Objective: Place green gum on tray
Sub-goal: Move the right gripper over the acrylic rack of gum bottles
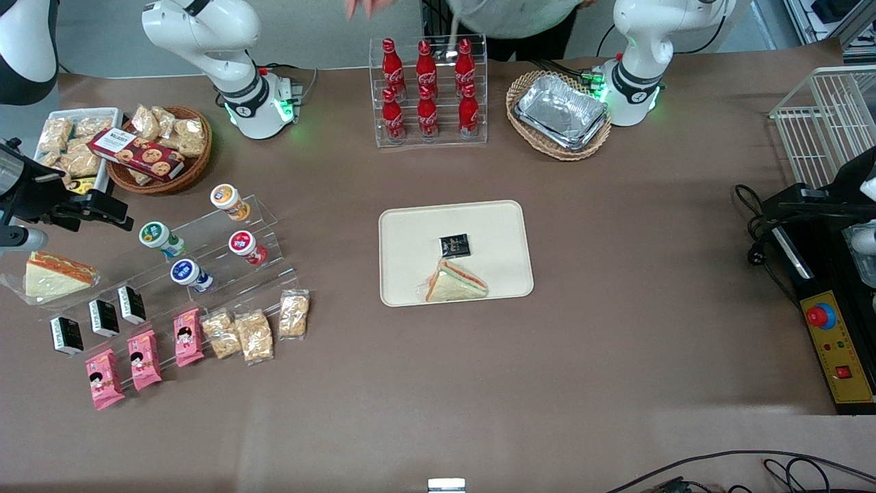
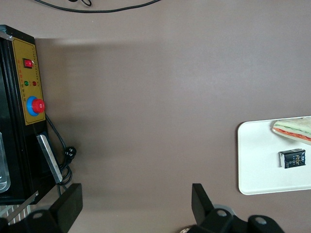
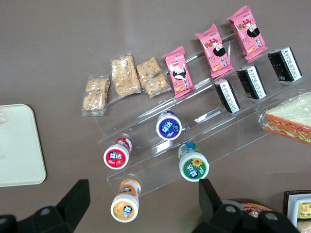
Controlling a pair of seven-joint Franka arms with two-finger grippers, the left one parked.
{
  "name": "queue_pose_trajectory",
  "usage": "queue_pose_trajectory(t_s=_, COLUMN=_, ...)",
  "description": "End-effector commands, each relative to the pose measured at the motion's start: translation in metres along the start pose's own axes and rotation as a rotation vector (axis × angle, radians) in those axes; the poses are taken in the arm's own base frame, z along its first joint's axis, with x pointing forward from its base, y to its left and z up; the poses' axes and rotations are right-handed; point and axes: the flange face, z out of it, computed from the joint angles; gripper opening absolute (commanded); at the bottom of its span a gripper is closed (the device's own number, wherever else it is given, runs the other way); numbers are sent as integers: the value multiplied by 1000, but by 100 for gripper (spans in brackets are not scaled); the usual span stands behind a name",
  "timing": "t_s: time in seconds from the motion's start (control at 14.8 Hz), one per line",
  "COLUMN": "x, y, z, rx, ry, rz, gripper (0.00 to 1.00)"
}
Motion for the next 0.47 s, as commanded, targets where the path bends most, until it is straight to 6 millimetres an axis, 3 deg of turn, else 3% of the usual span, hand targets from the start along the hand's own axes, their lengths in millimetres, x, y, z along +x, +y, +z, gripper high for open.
queue_pose_trajectory(t_s=0.0, x=-5, y=2, z=-2, rx=5, ry=15, rz=-10, gripper=100)
queue_pose_trajectory(t_s=0.41, x=-5, y=4, z=-4, rx=5, ry=14, rz=-11, gripper=100)
